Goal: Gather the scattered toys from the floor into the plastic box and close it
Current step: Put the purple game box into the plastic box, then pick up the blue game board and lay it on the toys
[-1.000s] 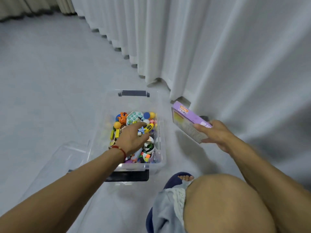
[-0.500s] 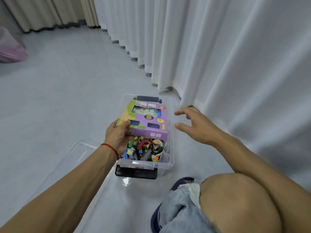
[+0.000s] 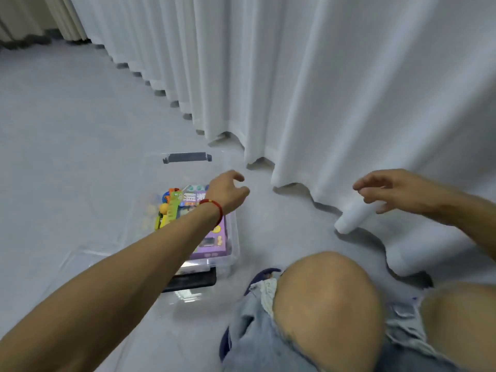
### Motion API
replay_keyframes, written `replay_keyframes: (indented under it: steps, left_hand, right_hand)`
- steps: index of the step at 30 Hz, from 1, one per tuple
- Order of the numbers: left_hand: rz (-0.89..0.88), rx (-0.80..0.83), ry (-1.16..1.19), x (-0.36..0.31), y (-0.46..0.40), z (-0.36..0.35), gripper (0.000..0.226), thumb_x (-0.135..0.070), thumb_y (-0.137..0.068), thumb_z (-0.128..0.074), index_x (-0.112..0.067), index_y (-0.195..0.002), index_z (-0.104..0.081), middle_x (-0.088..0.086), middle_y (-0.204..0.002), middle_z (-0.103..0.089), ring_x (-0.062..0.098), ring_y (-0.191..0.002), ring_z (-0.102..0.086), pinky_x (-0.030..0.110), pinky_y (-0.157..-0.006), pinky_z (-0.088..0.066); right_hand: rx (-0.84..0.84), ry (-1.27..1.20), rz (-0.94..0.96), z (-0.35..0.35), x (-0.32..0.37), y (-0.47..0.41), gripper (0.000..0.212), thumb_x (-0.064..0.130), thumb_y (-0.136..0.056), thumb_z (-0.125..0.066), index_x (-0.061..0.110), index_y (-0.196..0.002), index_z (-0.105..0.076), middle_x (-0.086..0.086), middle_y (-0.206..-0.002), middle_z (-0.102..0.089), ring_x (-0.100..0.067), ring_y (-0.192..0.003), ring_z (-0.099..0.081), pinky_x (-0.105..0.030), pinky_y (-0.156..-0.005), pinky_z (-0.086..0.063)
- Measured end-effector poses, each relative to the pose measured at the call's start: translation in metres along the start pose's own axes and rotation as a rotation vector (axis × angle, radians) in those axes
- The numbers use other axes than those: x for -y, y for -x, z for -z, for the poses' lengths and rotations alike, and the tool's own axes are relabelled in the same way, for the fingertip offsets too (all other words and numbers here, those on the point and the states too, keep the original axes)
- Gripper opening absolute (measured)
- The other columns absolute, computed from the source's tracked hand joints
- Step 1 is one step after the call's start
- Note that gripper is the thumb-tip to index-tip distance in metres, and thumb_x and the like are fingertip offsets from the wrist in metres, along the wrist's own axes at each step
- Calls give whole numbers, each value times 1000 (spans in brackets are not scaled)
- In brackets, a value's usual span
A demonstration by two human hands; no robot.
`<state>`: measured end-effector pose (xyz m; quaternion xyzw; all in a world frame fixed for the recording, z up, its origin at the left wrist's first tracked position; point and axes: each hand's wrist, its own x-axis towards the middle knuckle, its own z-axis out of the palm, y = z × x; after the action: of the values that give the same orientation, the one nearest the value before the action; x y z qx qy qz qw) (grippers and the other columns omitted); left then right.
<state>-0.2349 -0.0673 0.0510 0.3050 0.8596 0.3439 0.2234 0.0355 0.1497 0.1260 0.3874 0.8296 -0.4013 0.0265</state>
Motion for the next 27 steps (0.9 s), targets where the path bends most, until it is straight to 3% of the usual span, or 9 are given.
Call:
replay_keyframes:
  steps: [6, 8, 11, 13, 16, 17, 21, 24, 27]
  left_hand:
    - [-333, 511, 136, -178, 47, -72, 19, -17, -87, -63, -20, -103, -74, -8, -89, -70, 6, -82, -62, 22, -71, -49]
    - [-363, 689, 93, -215, 65, -100, 18, -23, -88, -64, -24, -102, -74, -9, -95, -71, 9, -92, -63, 27, -77, -53]
    - [-426, 890, -66, -253, 88, -138, 22, -27, -89, -62, -26, -108, -71, -6, -107, -71, 15, -103, -62, 36, -86, -56]
    - [-497, 939, -175, -268, 102, -167, 23, -27, -91, -61, -23, -111, -71, -4, -107, -71, 16, -101, -63, 33, -84, -57]
    - [-646, 909, -322, -275, 118, -212, 27, -28, -90, -61, -22, -115, -70, -3, -111, -67, 16, -100, -62, 24, -79, -51]
    - [-679, 915, -366, -273, 120, -224, 30, -29, -90, -61, -22, -118, -67, -4, -111, -64, 16, -102, -61, 24, -82, -49]
    - [-666, 963, -487, -259, 109, -246, 41, -32, -92, -62, -27, -132, -56, -3, -118, -58, 15, -99, -60, 26, -82, -49]
    - [-594, 971, -514, -247, 99, -255, 47, -33, -92, -61, -30, -138, -50, 3, -131, -57, 20, -106, -63, 27, -84, -50]
    - [-563, 982, -529, -238, 92, -260, 53, -32, -92, -61, -31, -142, -44, 5, -137, -53, 21, -104, -63, 27, -82, -52]
  right_hand:
    - [-256, -425, -366, -37, -131, 32, 18, 16, -93, -66, 8, -108, -70, -12, -101, -71, -29, -94, -68, -45, -88, -56]
    - [-304, -506, -521, -60, -177, 56, 15, 18, -91, -66, 8, -102, -69, -12, -97, -71, -31, -90, -69, -41, -76, -57]
    - [-416, -514, -703, -90, -236, 92, 8, 17, -88, -62, 9, -84, -62, -15, -79, -56, -21, -65, -51, -35, -62, -43]
    - [-414, -515, -877, -116, -298, 108, 20, 27, -89, -59, 8, -85, -61, -18, -85, -57, -22, -69, -52, -36, -69, -43]
    - [-531, -641, -1088, -153, -384, 129, 90, 72, -70, -66, 5, -129, -57, -15, -129, -60, -34, -116, -57, -45, -100, -48]
    - [-612, -794, -1120, -153, -375, 138, 101, 70, -65, -72, 5, -139, -48, -14, -136, -54, -36, -124, -51, -49, -102, -46]
    - [-782, -1275, -1150, -160, -358, 143, 81, 24, -85, -77, 11, -150, -30, -17, -148, -39, -40, -135, -40, -55, -93, -49]
    - [-995, -1516, -1078, -166, -375, 132, 72, 19, -80, -79, 19, -141, -41, -14, -134, -54, -38, -121, -54, -58, -87, -52]
    - [-1211, -1742, -1073, -176, -394, 123, 77, 23, -66, -85, 24, -132, -46, -10, -123, -61, -37, -107, -61, -73, -81, -47]
